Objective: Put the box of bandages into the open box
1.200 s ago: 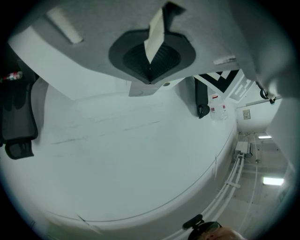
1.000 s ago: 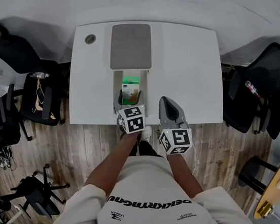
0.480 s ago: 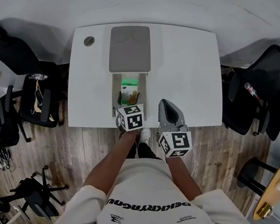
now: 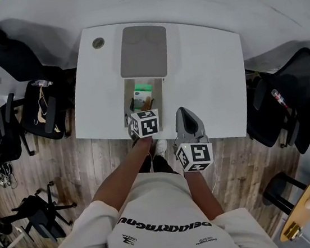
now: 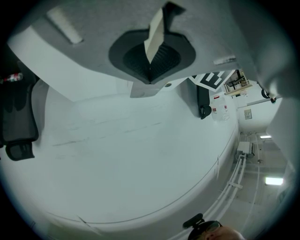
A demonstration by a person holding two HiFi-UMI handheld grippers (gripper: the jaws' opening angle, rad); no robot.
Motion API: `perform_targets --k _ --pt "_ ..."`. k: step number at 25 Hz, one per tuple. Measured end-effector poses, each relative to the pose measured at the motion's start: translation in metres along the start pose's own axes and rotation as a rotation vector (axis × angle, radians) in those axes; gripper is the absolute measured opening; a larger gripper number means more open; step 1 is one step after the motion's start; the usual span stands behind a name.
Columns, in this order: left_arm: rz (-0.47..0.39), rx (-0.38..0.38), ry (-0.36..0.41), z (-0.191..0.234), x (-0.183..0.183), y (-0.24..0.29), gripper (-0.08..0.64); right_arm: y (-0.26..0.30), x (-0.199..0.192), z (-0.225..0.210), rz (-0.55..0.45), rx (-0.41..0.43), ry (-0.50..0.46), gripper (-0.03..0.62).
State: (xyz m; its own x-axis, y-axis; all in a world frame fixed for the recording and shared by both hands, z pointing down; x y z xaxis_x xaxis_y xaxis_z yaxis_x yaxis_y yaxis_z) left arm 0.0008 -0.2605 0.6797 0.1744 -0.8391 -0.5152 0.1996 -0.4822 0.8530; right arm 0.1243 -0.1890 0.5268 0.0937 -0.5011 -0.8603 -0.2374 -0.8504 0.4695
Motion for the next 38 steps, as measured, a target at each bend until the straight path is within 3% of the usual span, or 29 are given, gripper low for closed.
perform_targets --k 38 --pt "0.15 -0.029 -0.044 0.004 -0.015 0.038 0.354 0.0 -0.003 0.003 0.009 -0.02 -0.002 -0.002"
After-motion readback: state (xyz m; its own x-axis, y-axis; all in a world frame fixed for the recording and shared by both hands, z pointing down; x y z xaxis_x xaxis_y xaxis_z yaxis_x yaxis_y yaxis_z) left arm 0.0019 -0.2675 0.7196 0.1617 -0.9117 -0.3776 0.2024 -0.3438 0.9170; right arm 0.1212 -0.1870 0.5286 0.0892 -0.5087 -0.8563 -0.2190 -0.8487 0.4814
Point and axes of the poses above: the fingertips, and each gripper's own axes: y forward along the fingers, z to its left, x out of its top, the point moved 2 cm from there along -y, backward along the fingers, and after that the axes turned 10 degrees about z, right-handed, at the moved point
